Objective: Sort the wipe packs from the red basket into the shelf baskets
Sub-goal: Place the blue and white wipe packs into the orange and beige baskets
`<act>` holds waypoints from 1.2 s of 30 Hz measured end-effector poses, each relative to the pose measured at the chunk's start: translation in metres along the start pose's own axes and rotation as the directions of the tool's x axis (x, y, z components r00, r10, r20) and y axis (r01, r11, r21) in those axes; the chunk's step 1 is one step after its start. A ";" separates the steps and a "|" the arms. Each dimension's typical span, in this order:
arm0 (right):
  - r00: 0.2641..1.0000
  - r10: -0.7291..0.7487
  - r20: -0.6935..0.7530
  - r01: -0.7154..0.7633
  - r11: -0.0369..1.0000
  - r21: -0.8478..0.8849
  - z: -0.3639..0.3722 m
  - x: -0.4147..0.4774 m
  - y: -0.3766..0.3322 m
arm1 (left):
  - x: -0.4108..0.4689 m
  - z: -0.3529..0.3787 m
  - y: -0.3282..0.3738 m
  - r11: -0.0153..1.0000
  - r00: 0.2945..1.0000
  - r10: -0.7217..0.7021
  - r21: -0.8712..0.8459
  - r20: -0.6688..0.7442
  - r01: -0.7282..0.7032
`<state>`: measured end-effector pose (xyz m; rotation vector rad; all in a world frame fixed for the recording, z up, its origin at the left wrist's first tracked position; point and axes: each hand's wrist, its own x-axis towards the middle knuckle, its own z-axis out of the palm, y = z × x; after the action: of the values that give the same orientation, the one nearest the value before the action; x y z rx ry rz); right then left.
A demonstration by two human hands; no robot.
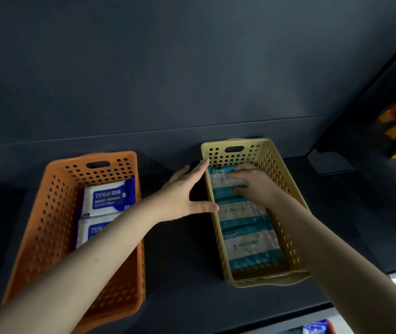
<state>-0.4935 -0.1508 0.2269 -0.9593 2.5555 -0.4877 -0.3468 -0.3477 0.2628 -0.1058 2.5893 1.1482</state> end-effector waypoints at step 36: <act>0.807 0.590 0.034 -0.544 0.720 0.431 0.296 -0.506 -0.157 | -0.366 0.291 -0.095 0.991 0.999 -0.041 -0.124 0.000 0.041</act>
<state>0.0812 0.0259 0.1455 0.0307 2.4950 -0.8645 0.0907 -0.2185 0.1228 -0.1870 2.5043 1.2943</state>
